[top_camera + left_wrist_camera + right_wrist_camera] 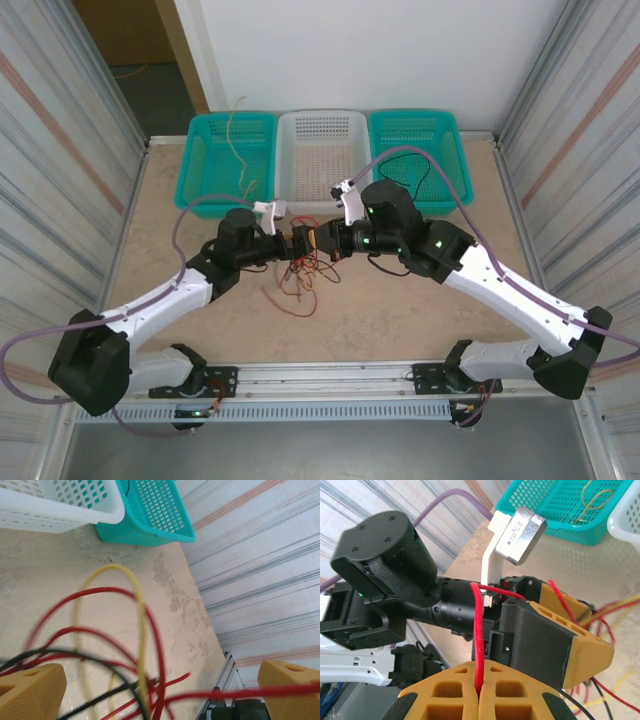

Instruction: Untangle the cables

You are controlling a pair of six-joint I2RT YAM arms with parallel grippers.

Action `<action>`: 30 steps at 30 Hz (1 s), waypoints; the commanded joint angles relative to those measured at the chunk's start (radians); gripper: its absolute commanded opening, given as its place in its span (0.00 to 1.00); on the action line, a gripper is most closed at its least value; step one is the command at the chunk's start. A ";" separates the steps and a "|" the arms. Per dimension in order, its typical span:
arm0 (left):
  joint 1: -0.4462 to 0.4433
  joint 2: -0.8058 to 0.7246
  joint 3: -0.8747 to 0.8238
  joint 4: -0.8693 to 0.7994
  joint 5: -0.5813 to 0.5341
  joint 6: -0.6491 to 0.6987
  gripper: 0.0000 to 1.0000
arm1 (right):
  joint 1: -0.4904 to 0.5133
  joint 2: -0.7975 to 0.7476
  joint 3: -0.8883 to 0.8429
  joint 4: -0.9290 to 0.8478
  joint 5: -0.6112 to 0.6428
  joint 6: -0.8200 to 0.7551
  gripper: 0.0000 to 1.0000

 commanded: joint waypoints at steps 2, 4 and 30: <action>0.010 0.030 -0.003 0.075 0.020 -0.036 0.96 | 0.003 -0.025 0.040 0.074 -0.040 0.001 0.00; 0.004 0.065 0.022 0.036 0.028 -0.029 0.90 | 0.003 -0.031 0.056 0.072 -0.029 -0.002 0.00; 0.060 0.260 -0.020 -0.157 -0.086 -0.090 0.59 | -0.363 -0.282 0.273 -0.050 0.012 -0.076 0.00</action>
